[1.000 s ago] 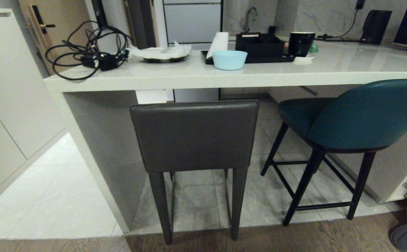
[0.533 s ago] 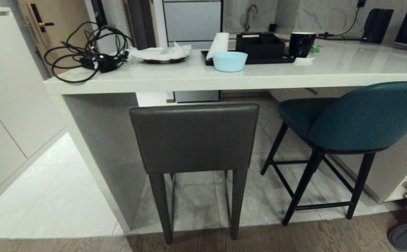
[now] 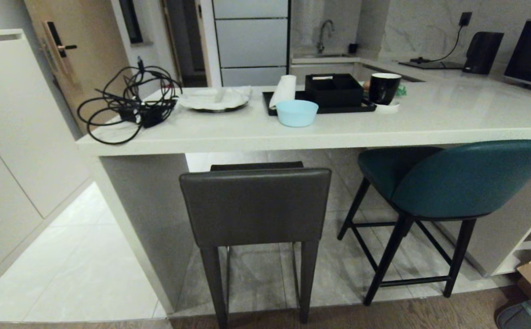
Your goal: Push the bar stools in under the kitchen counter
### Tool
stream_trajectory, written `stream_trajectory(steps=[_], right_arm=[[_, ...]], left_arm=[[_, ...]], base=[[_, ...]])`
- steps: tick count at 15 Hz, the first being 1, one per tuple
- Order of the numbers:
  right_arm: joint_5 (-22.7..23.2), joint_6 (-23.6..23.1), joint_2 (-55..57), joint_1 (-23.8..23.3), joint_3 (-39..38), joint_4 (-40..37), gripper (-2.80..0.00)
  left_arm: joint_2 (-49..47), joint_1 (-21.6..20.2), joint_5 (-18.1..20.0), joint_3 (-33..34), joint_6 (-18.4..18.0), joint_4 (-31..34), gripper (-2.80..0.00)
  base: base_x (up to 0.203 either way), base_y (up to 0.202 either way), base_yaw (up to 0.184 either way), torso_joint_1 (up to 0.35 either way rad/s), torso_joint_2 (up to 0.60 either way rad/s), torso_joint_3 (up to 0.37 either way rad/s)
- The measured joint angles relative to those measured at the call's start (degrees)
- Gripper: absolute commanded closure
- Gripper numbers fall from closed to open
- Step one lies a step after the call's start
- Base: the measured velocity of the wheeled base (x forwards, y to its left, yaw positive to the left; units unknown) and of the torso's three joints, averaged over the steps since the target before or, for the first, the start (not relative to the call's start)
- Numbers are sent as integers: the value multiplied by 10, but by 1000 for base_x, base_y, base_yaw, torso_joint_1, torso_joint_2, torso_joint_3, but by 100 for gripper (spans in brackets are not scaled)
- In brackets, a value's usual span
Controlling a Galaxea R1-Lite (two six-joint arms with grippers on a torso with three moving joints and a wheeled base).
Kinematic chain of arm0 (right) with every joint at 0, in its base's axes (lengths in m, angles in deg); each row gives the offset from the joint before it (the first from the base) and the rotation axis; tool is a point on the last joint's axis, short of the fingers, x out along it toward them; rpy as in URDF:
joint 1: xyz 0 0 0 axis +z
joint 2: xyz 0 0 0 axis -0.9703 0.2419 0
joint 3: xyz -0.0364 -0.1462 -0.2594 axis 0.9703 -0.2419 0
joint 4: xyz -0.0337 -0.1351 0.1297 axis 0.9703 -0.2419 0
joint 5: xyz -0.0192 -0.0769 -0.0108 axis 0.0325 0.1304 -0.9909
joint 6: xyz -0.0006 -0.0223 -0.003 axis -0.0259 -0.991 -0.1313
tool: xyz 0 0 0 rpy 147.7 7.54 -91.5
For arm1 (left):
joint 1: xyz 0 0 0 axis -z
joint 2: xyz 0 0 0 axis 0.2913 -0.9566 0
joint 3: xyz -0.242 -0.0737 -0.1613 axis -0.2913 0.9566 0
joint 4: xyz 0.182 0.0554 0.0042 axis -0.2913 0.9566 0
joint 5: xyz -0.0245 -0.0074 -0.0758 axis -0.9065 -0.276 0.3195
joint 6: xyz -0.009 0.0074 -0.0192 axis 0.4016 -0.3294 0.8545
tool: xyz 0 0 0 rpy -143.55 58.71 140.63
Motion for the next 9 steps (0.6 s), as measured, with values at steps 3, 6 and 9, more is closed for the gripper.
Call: stream_trajectory(steps=[3,6,9], right_arm=[[0,0,0,0,0,0,0],[0,1,0,0,0,0,0],[0,0,0,0,0,0,0]], left_arm=[[0,0,-2,0,3,0,0],[0,0,-2,0,3,0,0],[0,0,-2,0,3,0,0]], base=[[0,0,0,204,-477,-287],[0,0,0,216,-492,-280],[0,0,0,176,-388,-215]])
